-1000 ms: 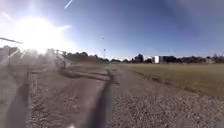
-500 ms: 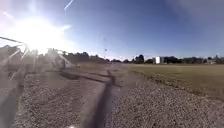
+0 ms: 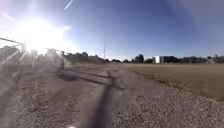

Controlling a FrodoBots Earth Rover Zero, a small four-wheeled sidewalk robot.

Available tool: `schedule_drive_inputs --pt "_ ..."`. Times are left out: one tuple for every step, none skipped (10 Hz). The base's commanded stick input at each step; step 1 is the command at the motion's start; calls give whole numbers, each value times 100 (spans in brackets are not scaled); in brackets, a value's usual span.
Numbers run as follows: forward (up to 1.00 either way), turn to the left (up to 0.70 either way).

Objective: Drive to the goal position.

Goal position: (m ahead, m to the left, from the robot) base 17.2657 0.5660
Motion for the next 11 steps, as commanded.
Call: schedule_drive_inputs --pt "50 0" --pt "50 0" --pt "50 0" --pt "50 0" --pt "50 0" --pt "50 0" --pt "50 0" --pt "50 0" --pt "50 0" --pt "50 0" --pt "50 0"
